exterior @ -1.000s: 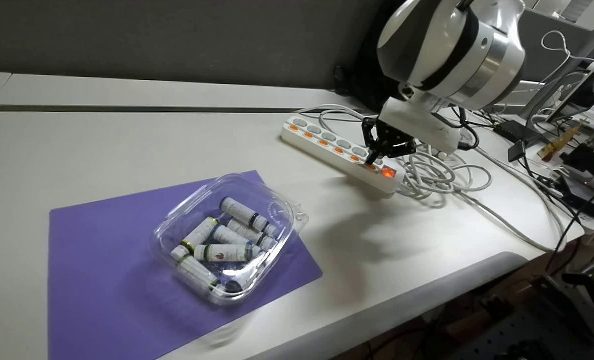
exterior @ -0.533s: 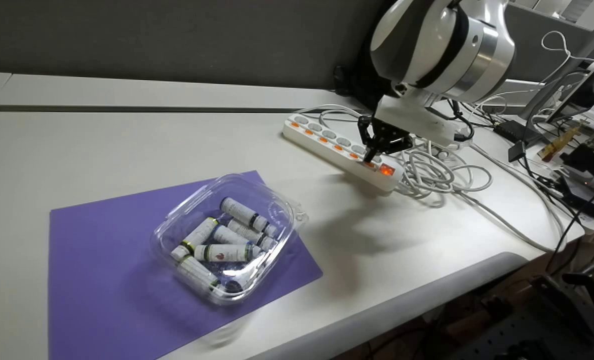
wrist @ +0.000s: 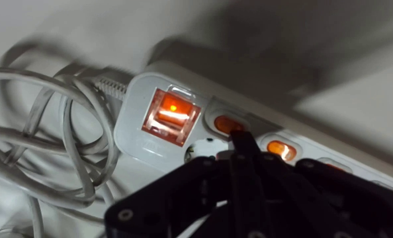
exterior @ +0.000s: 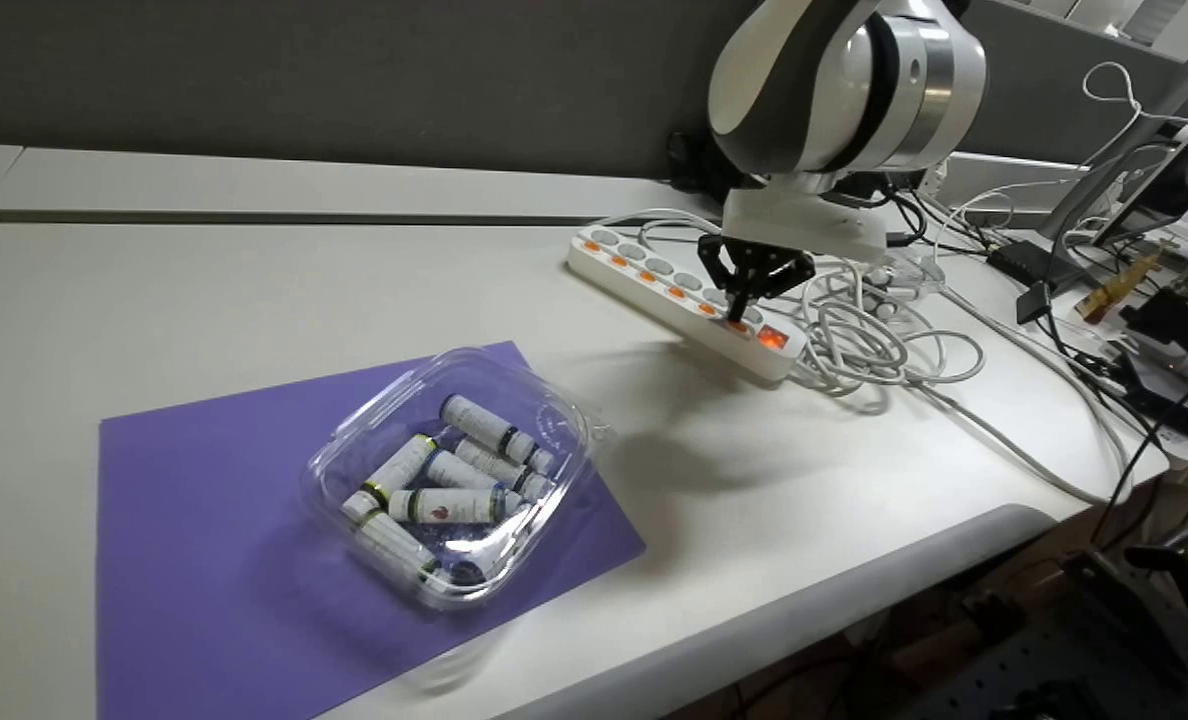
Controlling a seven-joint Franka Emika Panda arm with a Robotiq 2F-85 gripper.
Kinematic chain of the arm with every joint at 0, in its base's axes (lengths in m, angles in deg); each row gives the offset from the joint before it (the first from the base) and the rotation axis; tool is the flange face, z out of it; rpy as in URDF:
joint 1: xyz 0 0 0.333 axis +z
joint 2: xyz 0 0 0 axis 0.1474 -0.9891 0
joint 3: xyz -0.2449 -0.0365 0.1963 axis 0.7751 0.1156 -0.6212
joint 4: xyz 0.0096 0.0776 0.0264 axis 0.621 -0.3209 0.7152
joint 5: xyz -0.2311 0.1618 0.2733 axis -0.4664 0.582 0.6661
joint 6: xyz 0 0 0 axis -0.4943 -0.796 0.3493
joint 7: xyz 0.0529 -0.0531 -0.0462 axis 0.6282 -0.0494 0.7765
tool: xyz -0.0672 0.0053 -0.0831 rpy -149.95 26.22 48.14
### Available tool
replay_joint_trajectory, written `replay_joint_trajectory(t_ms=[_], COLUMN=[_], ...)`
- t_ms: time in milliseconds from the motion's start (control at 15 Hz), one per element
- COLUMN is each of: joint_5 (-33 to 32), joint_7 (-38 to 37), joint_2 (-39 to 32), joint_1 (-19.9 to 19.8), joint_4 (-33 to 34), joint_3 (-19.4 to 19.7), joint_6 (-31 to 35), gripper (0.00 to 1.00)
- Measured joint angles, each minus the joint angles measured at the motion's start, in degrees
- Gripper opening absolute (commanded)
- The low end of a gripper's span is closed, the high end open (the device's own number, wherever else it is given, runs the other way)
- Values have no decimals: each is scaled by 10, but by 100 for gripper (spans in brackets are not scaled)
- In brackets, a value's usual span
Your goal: Turn on the switch of the first slot of the adapter
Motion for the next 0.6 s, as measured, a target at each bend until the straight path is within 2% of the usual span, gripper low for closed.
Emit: replay_joint_trajectory(t_ms=[200,333,467,600], joint_5=[-44,-51,-46,-18], joint_7=[-72,-111,-123,-123], joint_2=[-14,-24,-28,-24], joint_1=[64,97,109,98], joint_4=[2,2,2,2], joint_3=[49,72,73,51], joint_6=[5,22,38,49], gripper=[0,0,0,0])
